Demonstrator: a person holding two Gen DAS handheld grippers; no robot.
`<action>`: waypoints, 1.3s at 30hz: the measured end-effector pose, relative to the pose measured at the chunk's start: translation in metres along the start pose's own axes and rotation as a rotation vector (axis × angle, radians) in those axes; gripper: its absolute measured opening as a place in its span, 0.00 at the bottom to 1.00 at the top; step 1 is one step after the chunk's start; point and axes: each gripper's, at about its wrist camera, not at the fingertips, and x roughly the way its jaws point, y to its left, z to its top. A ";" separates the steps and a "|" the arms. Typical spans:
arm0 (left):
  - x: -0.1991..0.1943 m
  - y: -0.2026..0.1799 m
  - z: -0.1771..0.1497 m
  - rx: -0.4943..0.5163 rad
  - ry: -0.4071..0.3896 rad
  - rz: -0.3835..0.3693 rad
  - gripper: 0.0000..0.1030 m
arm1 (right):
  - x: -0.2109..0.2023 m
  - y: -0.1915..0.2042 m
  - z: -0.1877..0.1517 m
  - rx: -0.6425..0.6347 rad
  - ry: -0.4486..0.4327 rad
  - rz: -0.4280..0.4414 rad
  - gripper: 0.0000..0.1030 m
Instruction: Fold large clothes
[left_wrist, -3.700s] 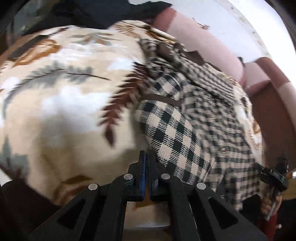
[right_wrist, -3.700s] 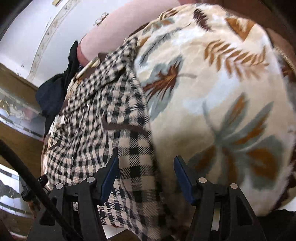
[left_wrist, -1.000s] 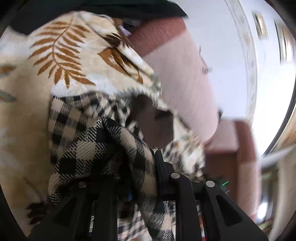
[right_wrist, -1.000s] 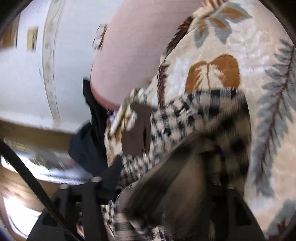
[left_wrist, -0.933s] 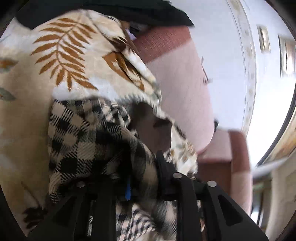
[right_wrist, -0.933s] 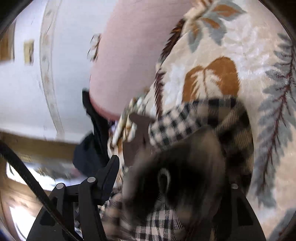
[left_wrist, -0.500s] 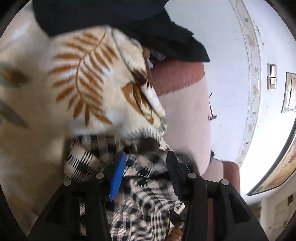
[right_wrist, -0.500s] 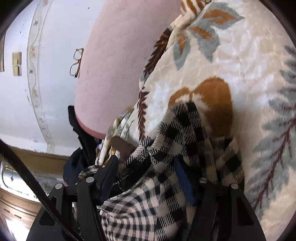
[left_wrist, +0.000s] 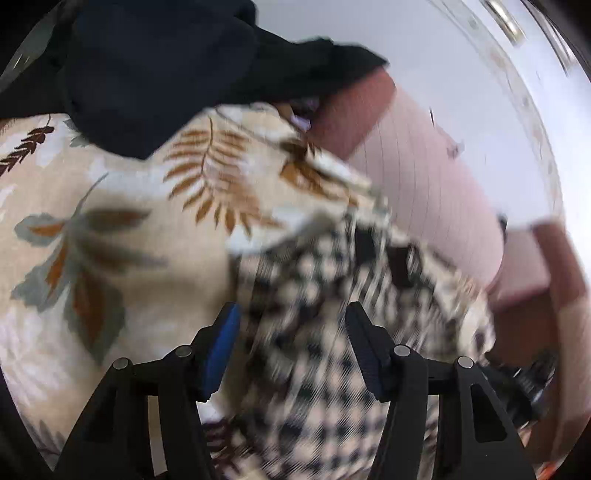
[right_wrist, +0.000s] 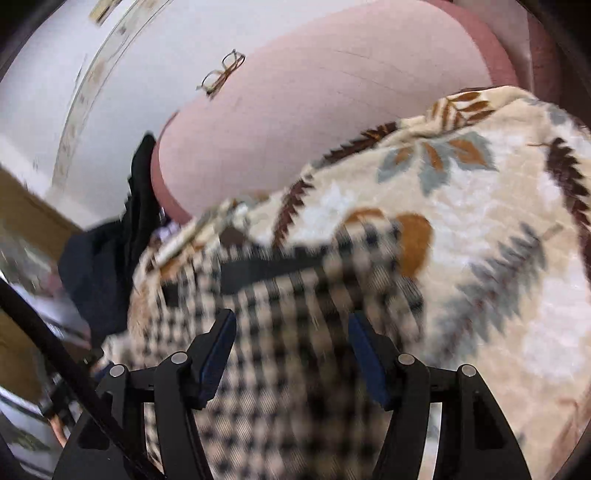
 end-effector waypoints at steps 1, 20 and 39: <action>0.004 -0.001 -0.010 0.041 0.018 0.014 0.57 | -0.002 -0.005 -0.013 -0.008 0.017 -0.030 0.66; -0.032 -0.031 -0.093 0.314 0.163 0.025 0.04 | -0.038 -0.066 -0.119 0.110 0.219 0.193 0.05; -0.061 0.023 -0.114 0.165 -0.021 0.146 0.49 | -0.101 -0.015 -0.123 -0.119 0.037 -0.078 0.41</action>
